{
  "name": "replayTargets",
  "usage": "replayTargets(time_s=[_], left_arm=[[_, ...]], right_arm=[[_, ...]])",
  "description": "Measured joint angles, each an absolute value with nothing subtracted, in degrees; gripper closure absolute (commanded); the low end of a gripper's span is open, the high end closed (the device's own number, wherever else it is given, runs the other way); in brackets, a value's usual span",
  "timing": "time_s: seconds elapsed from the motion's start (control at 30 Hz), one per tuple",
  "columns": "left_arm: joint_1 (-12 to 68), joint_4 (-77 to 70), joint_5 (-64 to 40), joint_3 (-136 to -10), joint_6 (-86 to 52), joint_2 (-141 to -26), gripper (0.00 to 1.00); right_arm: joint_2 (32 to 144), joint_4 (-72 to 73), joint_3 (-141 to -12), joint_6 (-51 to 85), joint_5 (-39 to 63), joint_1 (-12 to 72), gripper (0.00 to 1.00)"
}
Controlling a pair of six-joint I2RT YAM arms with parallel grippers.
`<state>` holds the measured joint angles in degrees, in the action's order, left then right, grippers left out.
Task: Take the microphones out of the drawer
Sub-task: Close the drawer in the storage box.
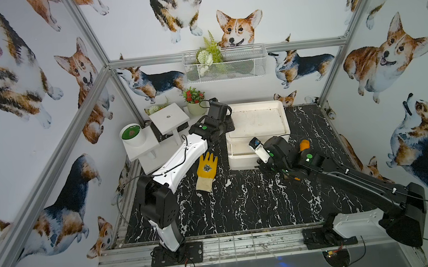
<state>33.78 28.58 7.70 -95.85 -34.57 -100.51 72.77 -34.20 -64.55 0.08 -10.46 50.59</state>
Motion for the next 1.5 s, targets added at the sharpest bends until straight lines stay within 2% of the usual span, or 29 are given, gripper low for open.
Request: replayTargets(time_s=[0.57,0.8,1.0,1.17,1.27,1.37,1.5], left_arm=[[33.67,27.79,8.05,-94.56,-34.89,-99.61,1.00],[33.67,27.51,8.14,-94.37,-35.20,-99.50,1.00],[33.67,27.49,8.80,-94.11,-35.90,-99.31,1.00],[33.67,27.42,8.71,-94.15,-35.64,-99.39,0.99],[33.67,27.31,8.62,-94.17,-35.57,-99.46,0.99],[33.67,27.16,8.49,-94.17,-35.55,-99.57,0.99],[33.74,26.83,7.92,-94.15,-35.09,-99.70,0.98]], right_arm=[[79.48,-22.98,-64.27,-0.97,-20.73,48.93,1.00],[80.53,-20.93,-64.38,-0.78,-20.84,47.66,1.00],[79.44,-20.32,-63.66,0.71,-20.73,47.16,1.00],[73.80,-19.22,-60.27,2.76,-19.31,47.09,0.99],[69.84,-19.07,-57.12,4.84,-18.46,46.92,0.84],[65.93,-19.07,-53.49,7.64,-17.52,46.87,0.62],[60.71,-18.63,-48.49,11.49,-16.36,46.87,0.28]])
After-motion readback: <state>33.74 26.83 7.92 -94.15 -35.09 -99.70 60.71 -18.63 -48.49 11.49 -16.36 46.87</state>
